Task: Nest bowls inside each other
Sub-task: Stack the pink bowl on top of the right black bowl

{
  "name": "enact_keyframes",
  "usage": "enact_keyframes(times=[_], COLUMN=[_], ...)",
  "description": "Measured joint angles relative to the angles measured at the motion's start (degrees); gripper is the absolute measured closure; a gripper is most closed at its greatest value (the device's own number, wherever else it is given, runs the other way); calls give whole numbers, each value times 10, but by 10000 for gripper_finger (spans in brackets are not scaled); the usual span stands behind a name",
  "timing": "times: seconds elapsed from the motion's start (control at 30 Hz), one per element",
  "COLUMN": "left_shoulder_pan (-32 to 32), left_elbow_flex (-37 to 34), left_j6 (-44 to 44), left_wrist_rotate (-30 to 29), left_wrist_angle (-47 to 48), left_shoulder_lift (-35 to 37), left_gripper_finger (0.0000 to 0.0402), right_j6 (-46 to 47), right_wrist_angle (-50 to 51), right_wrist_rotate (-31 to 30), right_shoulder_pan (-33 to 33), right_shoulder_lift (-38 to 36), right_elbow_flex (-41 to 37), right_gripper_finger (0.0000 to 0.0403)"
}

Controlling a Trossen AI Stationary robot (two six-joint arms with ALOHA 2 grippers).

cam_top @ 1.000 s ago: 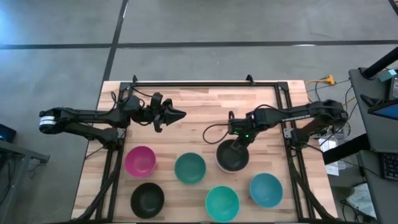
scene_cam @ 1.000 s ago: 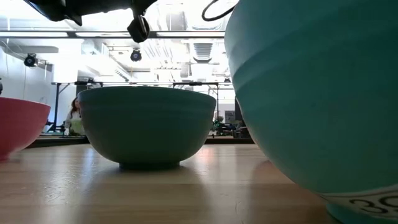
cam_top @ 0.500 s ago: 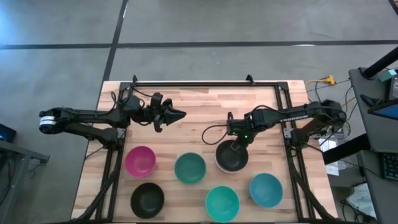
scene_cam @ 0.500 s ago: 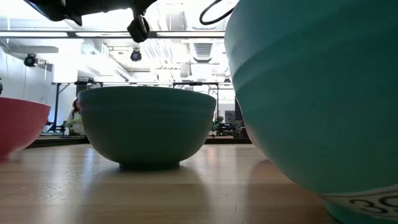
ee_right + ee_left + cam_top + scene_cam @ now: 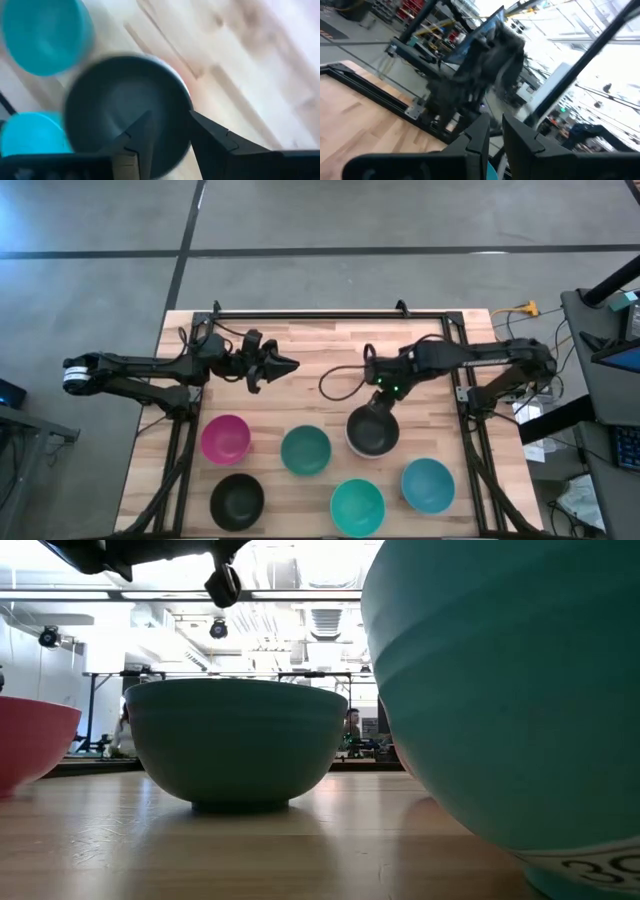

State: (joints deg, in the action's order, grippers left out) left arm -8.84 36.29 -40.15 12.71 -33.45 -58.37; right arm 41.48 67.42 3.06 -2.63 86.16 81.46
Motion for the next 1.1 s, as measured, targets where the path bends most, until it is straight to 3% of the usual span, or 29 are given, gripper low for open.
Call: enact_keyframes(times=[0.3, 0.5, 0.6, 0.7, 0.83, 0.97, 1.1], left_shoulder_pan=[6, 40, 56, 72, 94, 116, 144], left_elbow_flex=[4, 16, 42, 89, 171, 236, 252], left_j6=[-75, -75, -75, -64, -5, 21, 30], left_wrist_rotate=[165, 172, 172, 169, 101, 27, 2], left_wrist_angle=[1, 27, 150, 355, 617, 758, 825], left_shoulder_lift=[25, 96, 135, 164, 173, 158, 136], left_gripper_finger=[364, 364, 364, 364, 364, 364, 364], right_j6=[-48, -33, 2, 33, 49, 50, 52], right_wrist_angle=[-25, -86, -126, -174, -243, -286, -307], right_wrist_rotate=[-173, -267, -308, -333, -333, -333, -329], right_shoulder_pan=[-51, -101, -118, -129, -134, -134, -134], right_shoulder_lift=[-84, -168, -205, -234, -254, -261, -264], right_elbow_flex=[62, 23, -13, -57, -121, -174, -212], right_gripper_finger=[308, 320, 321, 321, 324, 326, 324])
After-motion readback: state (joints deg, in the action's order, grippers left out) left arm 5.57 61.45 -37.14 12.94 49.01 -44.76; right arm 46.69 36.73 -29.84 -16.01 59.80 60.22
